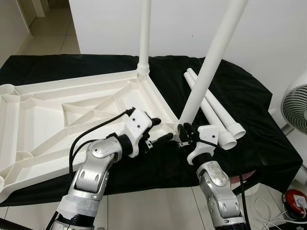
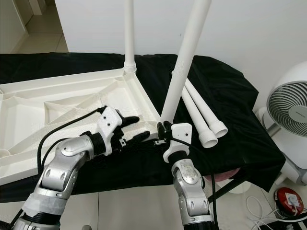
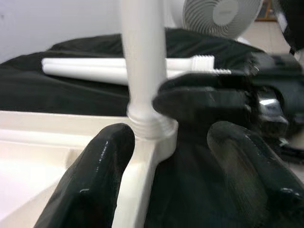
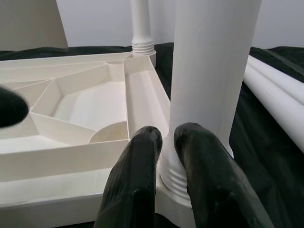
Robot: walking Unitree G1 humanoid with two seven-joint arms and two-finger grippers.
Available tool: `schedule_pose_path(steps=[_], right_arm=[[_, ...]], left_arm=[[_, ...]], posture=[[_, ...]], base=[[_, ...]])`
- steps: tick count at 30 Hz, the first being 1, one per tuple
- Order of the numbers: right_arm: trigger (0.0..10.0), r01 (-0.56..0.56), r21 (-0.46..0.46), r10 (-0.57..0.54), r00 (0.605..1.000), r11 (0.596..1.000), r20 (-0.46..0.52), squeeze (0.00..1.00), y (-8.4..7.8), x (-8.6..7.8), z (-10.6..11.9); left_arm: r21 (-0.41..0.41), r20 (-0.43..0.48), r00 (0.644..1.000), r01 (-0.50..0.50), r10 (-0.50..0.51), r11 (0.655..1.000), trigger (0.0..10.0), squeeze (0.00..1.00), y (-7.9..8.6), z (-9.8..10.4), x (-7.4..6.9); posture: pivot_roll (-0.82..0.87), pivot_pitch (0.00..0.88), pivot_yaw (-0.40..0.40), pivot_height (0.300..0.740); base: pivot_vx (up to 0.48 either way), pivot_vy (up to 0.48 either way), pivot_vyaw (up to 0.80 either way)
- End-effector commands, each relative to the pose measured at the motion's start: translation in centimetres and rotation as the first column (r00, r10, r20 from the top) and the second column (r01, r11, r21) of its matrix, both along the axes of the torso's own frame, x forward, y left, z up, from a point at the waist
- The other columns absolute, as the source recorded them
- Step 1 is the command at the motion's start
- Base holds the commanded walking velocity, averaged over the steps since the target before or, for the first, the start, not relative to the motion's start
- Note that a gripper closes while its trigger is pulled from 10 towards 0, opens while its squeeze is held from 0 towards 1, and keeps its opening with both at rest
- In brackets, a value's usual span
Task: Building children table
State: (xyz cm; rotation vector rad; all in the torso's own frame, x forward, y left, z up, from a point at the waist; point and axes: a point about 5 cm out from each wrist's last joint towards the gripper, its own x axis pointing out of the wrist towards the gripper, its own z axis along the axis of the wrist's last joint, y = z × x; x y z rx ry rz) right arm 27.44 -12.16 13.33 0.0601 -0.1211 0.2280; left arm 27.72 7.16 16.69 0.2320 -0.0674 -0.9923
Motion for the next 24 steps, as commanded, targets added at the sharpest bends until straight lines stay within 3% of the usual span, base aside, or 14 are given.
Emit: schedule_pose_path(steps=[1,7,10,14,19,24], right_arm=[[10.0,0.041,0.009,-0.041,0.999,0.999,-0.003,0.0,-0.9,0.6,0.1],[10.0,0.154,0.0,-0.154,0.988,0.988,0.02,0.0,-4.3,3.1,0.9],[10.0,0.165,0.002,-0.165,0.986,0.986,0.022,0.0,-4.6,3.3,1.0],[10.0,0.209,-0.002,-0.208,0.977,0.978,0.039,0.0,-5.9,4.1,1.5],[10.0,0.183,0.014,-0.183,0.982,0.983,0.047,0.0,-5.1,3.6,1.5],[10.0,0.148,0.034,-0.149,0.988,0.988,0.037,0.0,-4.1,3.1,0.9]], left_arm=[[-0.001,0.021,0.977,-0.21,0.21,0.978,10.0,0.0,0.5,-0.6,0.7],[0.122,-0.029,0.964,-0.259,0.264,0.958,10.0,0.0,0.1,-2.6,1.2],[0.125,-0.03,0.963,-0.263,0.269,0.957,10.0,0.0,0.1,-2.6,1.3],[0.214,-0.053,0.928,-0.349,0.368,0.912,10.0,0.0,0.8,-4.0,2.1],[0.204,-0.044,0.885,-0.446,0.463,0.871,10.0,0.0,1.6,-3.7,3.0],[0.179,-0.042,0.868,-0.48,0.494,0.859,10.0,0.0,1.9,-3.4,3.1]], posture=[[-0.04,0.0,-0.064,0.74],[-0.04,0.0,-0.044,0.74],[-0.04,0.0,-0.042,0.74],[-0.04,0.0,-0.032,0.74],[-0.04,0.0,-0.035,0.74],[-0.05,0.0,-0.038,0.74]], base=[[0.0,0.0,0.0],[0.0,0.0,0.0],[0.0,0.0,0.0],[0.0,0.0,0.0],[0.0,0.0,0.0],[0.0,0.0,0.0]])
